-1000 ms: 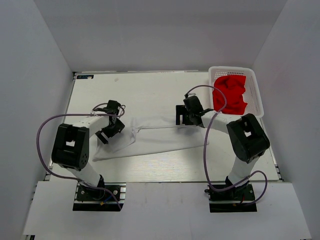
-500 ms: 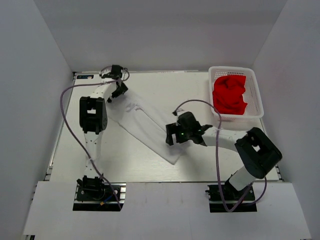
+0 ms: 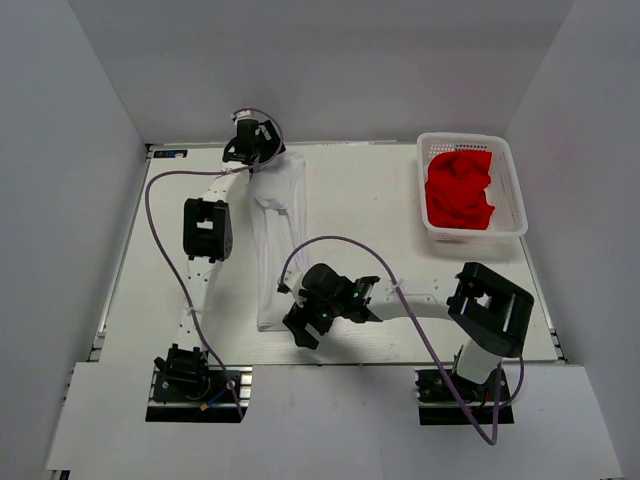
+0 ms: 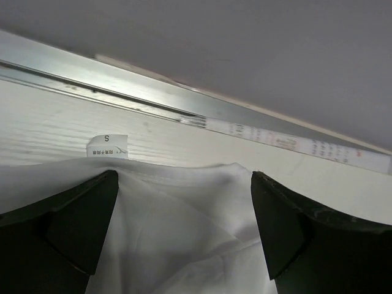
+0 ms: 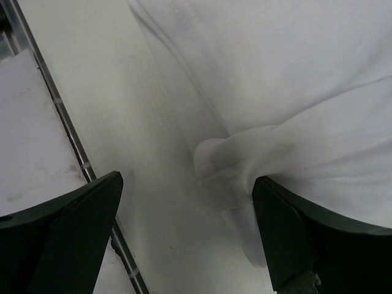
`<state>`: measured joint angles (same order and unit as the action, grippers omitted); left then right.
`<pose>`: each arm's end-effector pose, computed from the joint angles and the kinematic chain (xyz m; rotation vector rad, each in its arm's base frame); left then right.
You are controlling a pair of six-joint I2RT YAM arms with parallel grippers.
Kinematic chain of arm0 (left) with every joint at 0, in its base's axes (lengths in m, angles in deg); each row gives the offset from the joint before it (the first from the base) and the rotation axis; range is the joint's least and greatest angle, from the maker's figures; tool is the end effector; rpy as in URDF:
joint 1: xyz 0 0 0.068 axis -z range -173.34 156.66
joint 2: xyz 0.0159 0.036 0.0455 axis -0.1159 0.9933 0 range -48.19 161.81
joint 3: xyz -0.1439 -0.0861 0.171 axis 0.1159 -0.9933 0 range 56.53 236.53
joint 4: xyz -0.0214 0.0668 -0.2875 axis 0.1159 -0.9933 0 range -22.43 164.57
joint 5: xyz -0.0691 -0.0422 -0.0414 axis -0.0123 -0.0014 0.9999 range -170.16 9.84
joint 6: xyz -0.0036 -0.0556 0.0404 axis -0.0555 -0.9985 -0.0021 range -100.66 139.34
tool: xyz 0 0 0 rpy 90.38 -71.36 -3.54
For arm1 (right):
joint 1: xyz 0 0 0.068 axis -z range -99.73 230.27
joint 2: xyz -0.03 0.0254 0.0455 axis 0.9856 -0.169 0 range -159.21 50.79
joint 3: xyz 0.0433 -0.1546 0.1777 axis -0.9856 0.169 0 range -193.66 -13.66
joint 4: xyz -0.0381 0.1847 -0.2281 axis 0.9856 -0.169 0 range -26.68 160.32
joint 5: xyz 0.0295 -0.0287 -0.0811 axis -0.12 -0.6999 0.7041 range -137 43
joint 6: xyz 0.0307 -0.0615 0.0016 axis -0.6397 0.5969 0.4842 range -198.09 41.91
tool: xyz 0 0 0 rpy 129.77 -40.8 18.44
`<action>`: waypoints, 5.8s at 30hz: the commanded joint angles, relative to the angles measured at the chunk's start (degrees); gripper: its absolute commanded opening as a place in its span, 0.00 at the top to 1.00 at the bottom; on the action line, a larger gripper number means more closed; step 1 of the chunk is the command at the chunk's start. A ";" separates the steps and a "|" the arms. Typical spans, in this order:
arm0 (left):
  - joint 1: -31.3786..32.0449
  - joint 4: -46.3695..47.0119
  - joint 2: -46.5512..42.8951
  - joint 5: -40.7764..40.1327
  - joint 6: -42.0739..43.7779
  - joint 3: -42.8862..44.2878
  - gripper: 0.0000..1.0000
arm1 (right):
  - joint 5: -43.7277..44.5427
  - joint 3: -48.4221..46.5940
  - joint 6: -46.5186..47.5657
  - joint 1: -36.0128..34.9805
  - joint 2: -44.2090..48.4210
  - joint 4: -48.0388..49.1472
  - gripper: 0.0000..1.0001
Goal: Fold and stack the t-shirts
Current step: Rotate the tshirt 90 degrees, then grab the bottom of the folded rectangular tshirt with both arms, then fold the folded rectangular tshirt in 1/3 of the way, then grab one side of the 2/3 rectangular tshirt with both arms
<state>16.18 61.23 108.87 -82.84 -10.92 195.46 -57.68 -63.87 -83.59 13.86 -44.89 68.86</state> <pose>0.6197 -0.1013 0.1046 -0.4127 2.1005 -0.3611 0.1390 0.3438 0.0893 -1.3618 2.1318 0.7771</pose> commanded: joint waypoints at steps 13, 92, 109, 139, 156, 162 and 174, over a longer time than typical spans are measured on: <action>0.76 -1.50 -14.47 13.03 7.31 -2.70 0.00 | 13.58 -0.15 -6.71 0.31 11.91 -2.16 0.10; 17.64 -18.21 -94.65 7.10 -17.29 -99.13 1.00 | 16.12 -1.62 -18.85 14.20 11.49 -7.42 1.00; 13.68 -17.07 -69.79 -8.56 -12.81 -71.27 1.00 | 19.47 -26.07 -12.00 24.13 -4.94 -8.39 1.00; 2.17 -13.98 -46.04 1.18 -1.82 -52.19 0.00 | 10.07 -47.54 -6.90 32.13 -27.73 -4.96 0.10; 3.49 -6.61 -66.00 10.32 -5.60 -87.87 0.07 | -0.57 -9.02 -15.51 30.90 -3.37 7.52 0.10; 2.35 -6.61 -64.24 10.32 -5.60 -91.29 0.38 | -3.29 -7.62 -17.79 30.73 -5.57 9.10 0.11; 2.96 -3.62 -63.19 11.38 -6.13 -96.13 0.60 | -4.26 -7.53 -20.69 29.76 -11.37 9.36 0.49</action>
<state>18.86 61.03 44.47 -70.82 -17.39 102.81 -60.48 -71.85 -102.93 44.46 -55.32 76.27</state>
